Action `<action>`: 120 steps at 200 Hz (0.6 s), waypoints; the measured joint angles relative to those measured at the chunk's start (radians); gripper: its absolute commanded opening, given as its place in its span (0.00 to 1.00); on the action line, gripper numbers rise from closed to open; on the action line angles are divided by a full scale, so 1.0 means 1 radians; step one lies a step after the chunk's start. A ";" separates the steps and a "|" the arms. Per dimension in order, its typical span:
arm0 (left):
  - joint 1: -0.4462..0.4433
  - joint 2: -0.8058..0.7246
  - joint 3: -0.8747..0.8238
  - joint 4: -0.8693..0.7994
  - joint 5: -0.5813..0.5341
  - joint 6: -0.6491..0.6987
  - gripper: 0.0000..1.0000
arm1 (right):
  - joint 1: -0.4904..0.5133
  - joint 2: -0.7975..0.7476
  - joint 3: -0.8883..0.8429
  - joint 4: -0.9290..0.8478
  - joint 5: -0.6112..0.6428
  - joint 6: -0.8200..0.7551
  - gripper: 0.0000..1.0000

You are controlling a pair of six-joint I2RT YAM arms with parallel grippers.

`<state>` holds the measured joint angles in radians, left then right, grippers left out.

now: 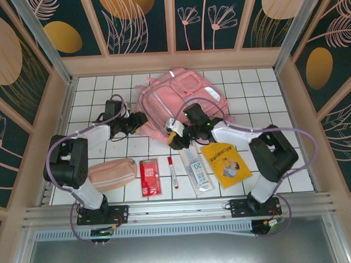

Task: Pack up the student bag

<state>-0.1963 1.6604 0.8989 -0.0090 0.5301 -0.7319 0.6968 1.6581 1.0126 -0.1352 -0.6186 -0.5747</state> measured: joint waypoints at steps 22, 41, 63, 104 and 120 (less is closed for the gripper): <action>0.000 -0.058 0.012 -0.117 -0.016 0.098 0.45 | -0.047 -0.103 -0.009 -0.037 -0.045 -0.156 0.41; -0.008 -0.107 0.012 -0.198 -0.015 0.164 0.44 | -0.087 -0.158 -0.051 0.001 -0.018 -0.259 0.42; -0.074 -0.155 0.014 -0.275 -0.019 0.242 0.44 | -0.080 -0.151 -0.110 0.063 0.038 -0.338 0.44; -0.237 -0.195 0.010 -0.278 -0.007 0.333 0.45 | -0.069 -0.043 -0.130 0.139 0.142 -0.423 0.54; -0.259 -0.216 -0.044 -0.185 0.016 0.356 0.43 | -0.069 -0.019 -0.157 0.204 0.183 -0.422 0.52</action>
<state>-0.4549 1.4448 0.8551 -0.1944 0.5465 -0.3763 0.6281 1.6394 0.8555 0.0689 -0.4358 -0.9970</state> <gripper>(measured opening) 0.441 0.537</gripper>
